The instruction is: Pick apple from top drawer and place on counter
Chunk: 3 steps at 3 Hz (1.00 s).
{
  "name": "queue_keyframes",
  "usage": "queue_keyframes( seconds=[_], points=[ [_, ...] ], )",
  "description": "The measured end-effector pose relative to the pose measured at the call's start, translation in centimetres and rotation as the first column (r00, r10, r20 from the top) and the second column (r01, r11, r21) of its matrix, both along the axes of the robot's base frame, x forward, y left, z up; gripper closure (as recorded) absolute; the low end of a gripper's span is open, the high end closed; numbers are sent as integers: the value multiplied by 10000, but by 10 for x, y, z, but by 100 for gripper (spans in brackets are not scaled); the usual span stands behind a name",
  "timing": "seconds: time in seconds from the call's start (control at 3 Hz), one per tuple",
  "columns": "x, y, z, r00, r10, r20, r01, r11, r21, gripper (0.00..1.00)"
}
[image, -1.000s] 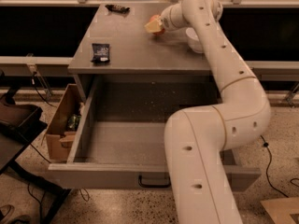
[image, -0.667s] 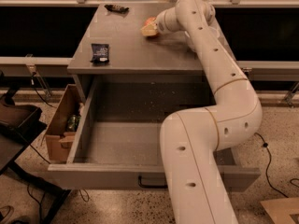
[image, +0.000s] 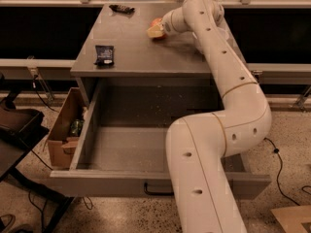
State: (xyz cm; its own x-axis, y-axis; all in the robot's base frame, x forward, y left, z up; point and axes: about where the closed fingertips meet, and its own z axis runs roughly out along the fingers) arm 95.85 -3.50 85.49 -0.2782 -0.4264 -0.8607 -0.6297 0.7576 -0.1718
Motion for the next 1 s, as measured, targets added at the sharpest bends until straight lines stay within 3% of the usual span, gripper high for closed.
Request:
queue_keyframes(
  seconds=[0.33, 0.67, 1.0],
  points=[
    [0, 0, 0, 10000, 0, 0, 0, 10000, 0, 12],
    [0, 0, 0, 10000, 4, -3, -4, 10000, 4, 0],
    [-1, 6, -3, 9999, 104, -62, -104, 9999, 73, 0]
  ],
)
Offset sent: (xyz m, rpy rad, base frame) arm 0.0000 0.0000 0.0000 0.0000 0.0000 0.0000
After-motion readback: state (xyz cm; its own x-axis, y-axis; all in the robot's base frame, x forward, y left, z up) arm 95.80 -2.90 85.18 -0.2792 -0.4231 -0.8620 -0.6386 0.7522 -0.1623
